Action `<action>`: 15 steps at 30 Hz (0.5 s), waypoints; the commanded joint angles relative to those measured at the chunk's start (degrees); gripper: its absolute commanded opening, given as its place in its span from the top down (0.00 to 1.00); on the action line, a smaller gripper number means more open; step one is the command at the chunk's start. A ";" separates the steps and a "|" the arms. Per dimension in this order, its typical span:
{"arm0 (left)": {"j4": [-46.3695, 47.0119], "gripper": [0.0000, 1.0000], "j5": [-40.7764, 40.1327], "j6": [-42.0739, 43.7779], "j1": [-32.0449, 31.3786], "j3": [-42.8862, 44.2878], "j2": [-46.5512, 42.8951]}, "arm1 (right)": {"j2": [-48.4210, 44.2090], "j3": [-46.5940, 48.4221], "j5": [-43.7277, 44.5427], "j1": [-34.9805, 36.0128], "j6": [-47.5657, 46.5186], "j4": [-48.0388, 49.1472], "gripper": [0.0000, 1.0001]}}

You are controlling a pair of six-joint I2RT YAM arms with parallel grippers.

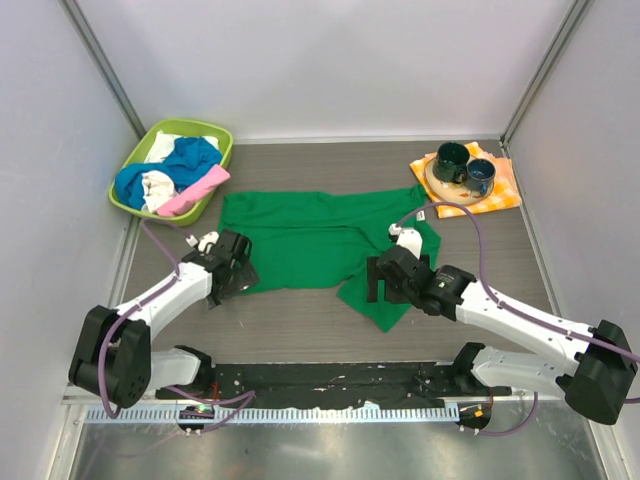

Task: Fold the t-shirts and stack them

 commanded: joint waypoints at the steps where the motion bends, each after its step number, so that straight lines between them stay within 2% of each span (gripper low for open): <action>1: 0.37 0.03 -4.41 -4.05 -0.08 -0.88 -3.01 | -1.12 0.19 0.30 1.61 2.10 0.19 0.01; 7: 1.51 0.04 -7.57 -3.70 0.01 -0.36 -1.00 | -0.94 -0.95 0.04 3.19 2.10 1.42 0.02; 15: 6.07 0.14 -9.24 -3.17 0.88 -0.44 4.10 | -1.47 -1.30 0.12 3.63 2.63 1.24 0.03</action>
